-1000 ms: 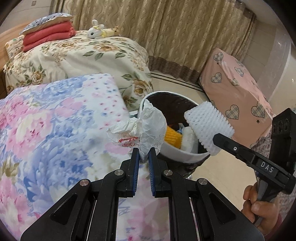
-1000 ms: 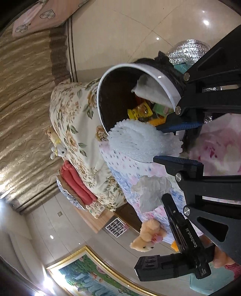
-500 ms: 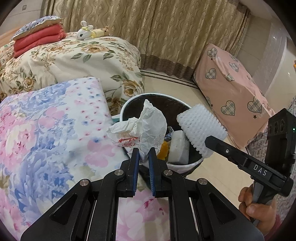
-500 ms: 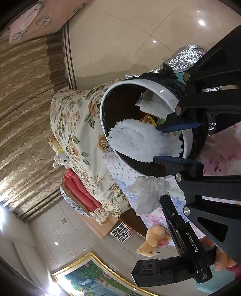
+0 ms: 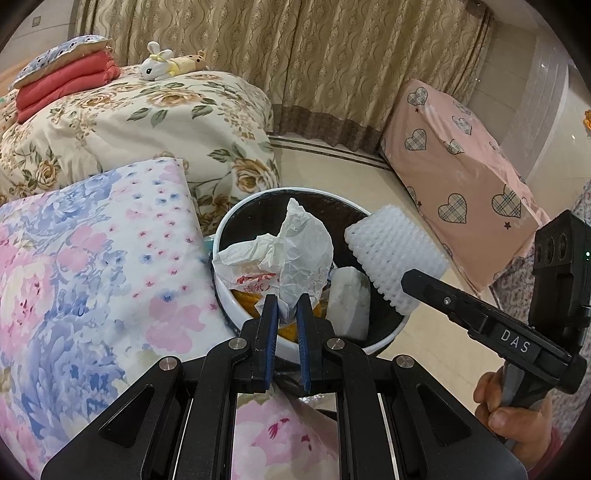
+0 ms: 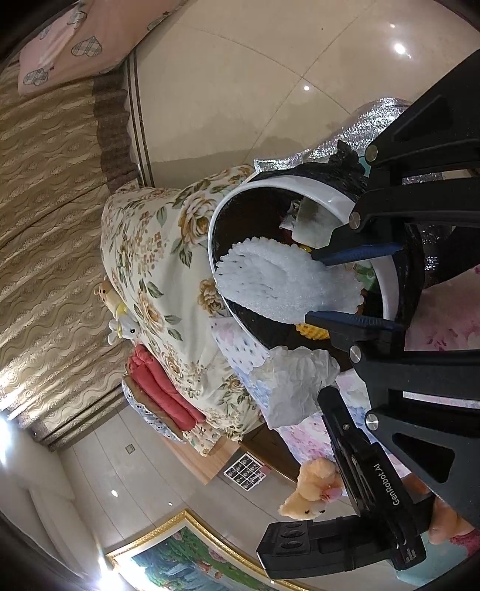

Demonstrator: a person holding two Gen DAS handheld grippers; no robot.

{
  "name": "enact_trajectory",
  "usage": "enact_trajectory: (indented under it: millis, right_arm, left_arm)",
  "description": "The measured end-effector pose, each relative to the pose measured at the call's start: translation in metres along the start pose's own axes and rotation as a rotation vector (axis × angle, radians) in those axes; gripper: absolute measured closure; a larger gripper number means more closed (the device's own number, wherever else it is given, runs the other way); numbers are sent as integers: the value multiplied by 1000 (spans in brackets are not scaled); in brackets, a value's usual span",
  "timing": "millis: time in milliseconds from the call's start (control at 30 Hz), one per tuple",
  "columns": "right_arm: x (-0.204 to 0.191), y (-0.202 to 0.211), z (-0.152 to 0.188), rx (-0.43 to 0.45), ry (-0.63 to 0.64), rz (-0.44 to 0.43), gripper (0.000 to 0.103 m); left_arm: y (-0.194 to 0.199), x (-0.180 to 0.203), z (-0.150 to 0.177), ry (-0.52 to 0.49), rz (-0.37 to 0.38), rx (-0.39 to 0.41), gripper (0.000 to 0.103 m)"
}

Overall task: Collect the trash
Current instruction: 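Hold the tissue and foam mesh above the bin opening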

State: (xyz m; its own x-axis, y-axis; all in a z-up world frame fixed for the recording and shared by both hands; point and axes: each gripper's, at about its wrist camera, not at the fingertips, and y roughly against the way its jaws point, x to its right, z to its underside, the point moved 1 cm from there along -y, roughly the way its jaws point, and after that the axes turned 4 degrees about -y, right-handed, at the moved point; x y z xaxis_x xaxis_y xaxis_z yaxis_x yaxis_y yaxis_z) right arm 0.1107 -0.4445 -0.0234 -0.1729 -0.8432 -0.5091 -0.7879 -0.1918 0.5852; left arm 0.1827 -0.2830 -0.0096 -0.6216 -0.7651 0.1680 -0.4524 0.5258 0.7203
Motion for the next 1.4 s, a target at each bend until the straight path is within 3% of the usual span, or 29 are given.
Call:
enact_trajectory:
  millis: [1400]
  right_arm:
    - [-2, -18, -12, -34, 34, 45, 77]
  left_arm:
    - [-29, -5, -10, 0, -19, -46, 94]
